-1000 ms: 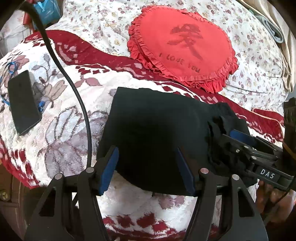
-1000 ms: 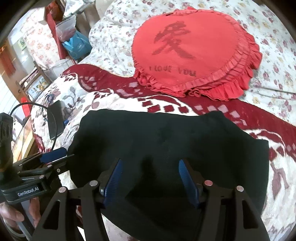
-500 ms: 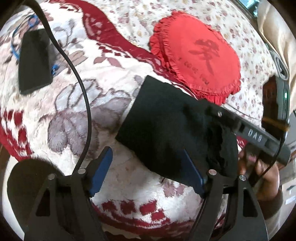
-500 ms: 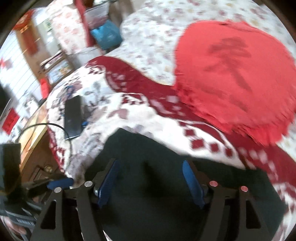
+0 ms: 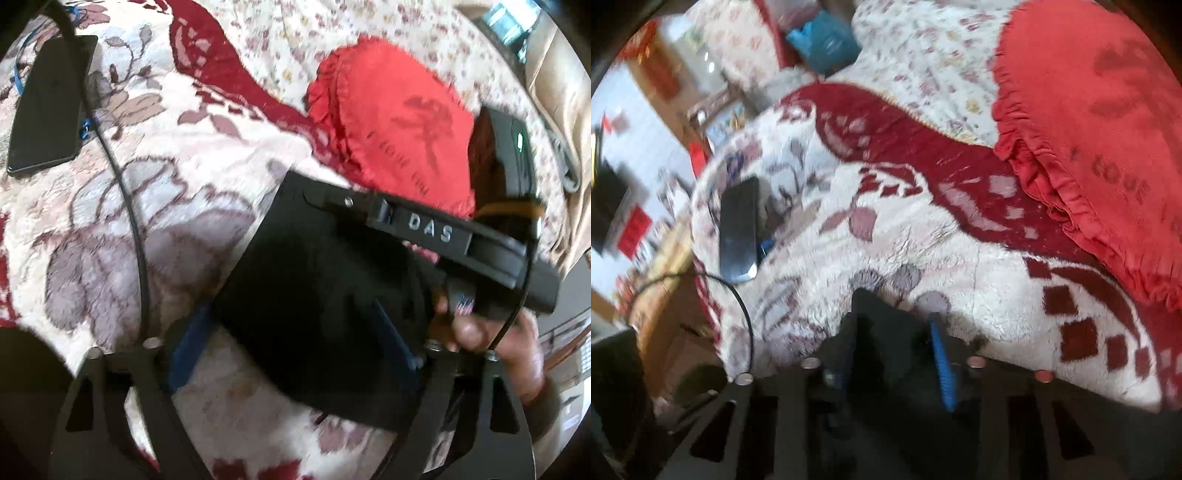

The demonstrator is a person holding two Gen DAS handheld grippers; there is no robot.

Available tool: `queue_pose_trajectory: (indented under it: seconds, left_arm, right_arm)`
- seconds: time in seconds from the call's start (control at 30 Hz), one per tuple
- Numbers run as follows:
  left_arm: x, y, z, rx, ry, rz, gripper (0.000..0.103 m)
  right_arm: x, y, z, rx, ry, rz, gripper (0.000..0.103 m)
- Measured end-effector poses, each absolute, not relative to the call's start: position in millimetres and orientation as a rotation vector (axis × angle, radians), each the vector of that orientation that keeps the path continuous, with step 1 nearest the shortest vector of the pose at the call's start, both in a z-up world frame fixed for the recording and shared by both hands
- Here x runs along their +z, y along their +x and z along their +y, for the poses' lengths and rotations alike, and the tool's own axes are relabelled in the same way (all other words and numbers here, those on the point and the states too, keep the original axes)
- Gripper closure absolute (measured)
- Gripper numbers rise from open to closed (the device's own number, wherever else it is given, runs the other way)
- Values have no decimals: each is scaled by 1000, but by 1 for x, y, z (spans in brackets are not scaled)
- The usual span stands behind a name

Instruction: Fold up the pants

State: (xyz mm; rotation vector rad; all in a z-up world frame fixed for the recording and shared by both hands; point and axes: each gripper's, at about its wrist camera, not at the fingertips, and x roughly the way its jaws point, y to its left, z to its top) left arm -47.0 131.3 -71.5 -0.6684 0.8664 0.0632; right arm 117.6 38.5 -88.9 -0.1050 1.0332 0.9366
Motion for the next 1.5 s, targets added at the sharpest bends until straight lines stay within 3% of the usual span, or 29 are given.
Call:
queue_pose_trajectory:
  seconds: [0.03, 0.07, 0.23, 0.43, 0.6, 0.63, 0.73, 0.87, 0.93, 1.1, 1.13, 1.17, 1.2, 1.23, 1.33, 1.43, 1.5]
  left_arm:
    - [-68, -46, 133, 48, -678, 852, 62]
    - [-63, -45, 134, 27, -676, 845, 69]
    - [-17, -49, 114, -102, -614, 738, 83]
    - [37, -54, 38, -383, -442, 636, 83]
    - [2, -31, -33, -554, -399, 767, 83]
    - [-8, -27, -46, -581, -393, 806, 83]
    - [-20, -28, -73, -665, -317, 885, 83]
    - [3, -40, -69, -689, -247, 831, 79]
    - [14, -48, -53, -667, -222, 808, 68]
    - [14, -46, -3, -505, -195, 809, 67]
    - [12, -43, 6, -472, -210, 815, 67]
    - [8, -41, 14, -454, -228, 822, 67]
    - [5, -38, 18, -440, -248, 831, 67]
    - [5, -36, 20, -431, -259, 835, 67]
    - [11, -36, 14, -432, -233, 813, 67]
    - [14, -34, 5, -454, -238, 802, 54]
    - [10, -30, -7, -462, -244, 809, 53]
  right_arm:
    - [-86, 119, 32, 938, -62, 1034, 75]
    - [-83, 119, 27, 940, -41, 1027, 79]
    - [-31, 110, -18, 960, 88, 912, 82]
    - [12, 91, -129, 854, 236, 809, 82]
    - [-15, 79, -217, 536, 301, 856, 79]
    - [-24, 76, -235, 469, 345, 874, 76]
    - [-41, 59, -278, 430, 566, 869, 48]
    - [-46, 37, -281, 455, 606, 851, 29]
    - [-52, 33, -277, 474, 600, 885, 29]
    - [-74, 38, -254, 483, 573, 962, 28]
    - [-79, 40, -250, 493, 567, 974, 29]
    - [-83, 43, -242, 513, 557, 987, 44]
    - [-84, 45, -233, 548, 533, 988, 71]
    - [-80, 47, -225, 557, 485, 981, 77]
    - [-53, 40, -216, 533, 325, 892, 86]
    - [-24, 36, -222, 470, 184, 814, 88]
    - [-24, 39, -233, 401, 126, 814, 90]
